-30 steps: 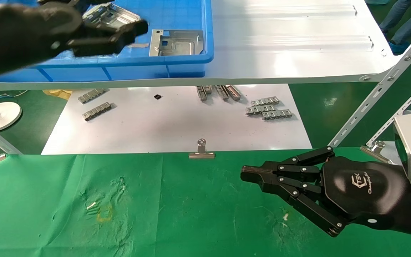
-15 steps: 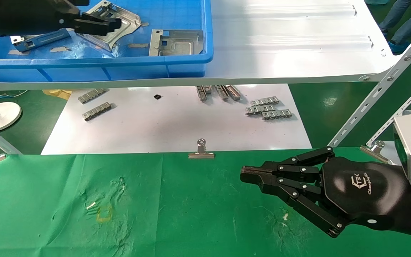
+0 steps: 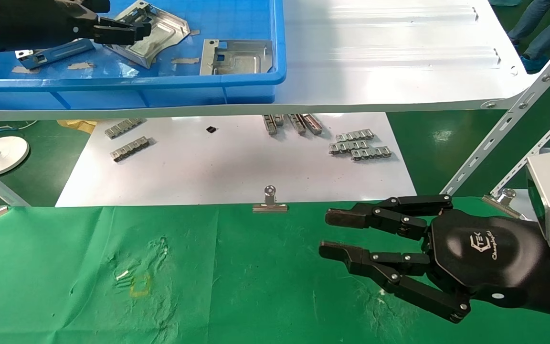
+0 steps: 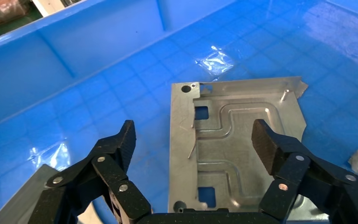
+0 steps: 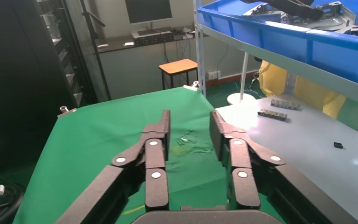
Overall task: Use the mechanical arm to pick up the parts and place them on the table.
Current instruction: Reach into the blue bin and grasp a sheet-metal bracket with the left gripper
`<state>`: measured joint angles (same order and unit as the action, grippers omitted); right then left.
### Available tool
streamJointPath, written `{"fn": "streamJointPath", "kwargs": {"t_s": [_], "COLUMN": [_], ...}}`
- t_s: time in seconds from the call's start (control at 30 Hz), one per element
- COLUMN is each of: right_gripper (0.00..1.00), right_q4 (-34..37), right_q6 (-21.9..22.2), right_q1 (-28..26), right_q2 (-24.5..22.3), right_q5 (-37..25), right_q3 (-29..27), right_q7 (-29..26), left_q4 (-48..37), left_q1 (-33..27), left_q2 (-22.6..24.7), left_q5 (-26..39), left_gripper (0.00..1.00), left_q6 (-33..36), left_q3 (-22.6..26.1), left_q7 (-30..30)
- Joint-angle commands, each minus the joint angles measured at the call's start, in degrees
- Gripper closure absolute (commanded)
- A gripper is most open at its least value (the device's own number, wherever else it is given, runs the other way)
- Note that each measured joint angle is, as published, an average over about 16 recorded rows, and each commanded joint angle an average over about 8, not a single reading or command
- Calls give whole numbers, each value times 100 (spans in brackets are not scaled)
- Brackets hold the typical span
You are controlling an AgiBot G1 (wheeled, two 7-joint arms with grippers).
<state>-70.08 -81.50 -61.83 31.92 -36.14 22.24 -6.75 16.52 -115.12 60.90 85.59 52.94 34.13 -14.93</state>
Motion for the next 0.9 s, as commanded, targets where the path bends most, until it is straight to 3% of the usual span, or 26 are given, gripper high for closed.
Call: {"fn": "streamJointPath", "kwargs": {"t_s": [0.03,0.9], "right_gripper": [0,0], "right_q4": [0,0], "right_q6": [0,0], "right_q1": [0,0], "right_q2": [0,0], "right_q5": [0,0], "right_q3": [0,0], "right_q7": [0,0], "left_q4": [-106,-1100], "left_q1": [-21,-497], "left_q2": [37,270], "left_q5": [4,128], "left_gripper": [100,100], "left_q6": [-69,64], "left_q3": [-5,79], "left_q7": [36,150]}}
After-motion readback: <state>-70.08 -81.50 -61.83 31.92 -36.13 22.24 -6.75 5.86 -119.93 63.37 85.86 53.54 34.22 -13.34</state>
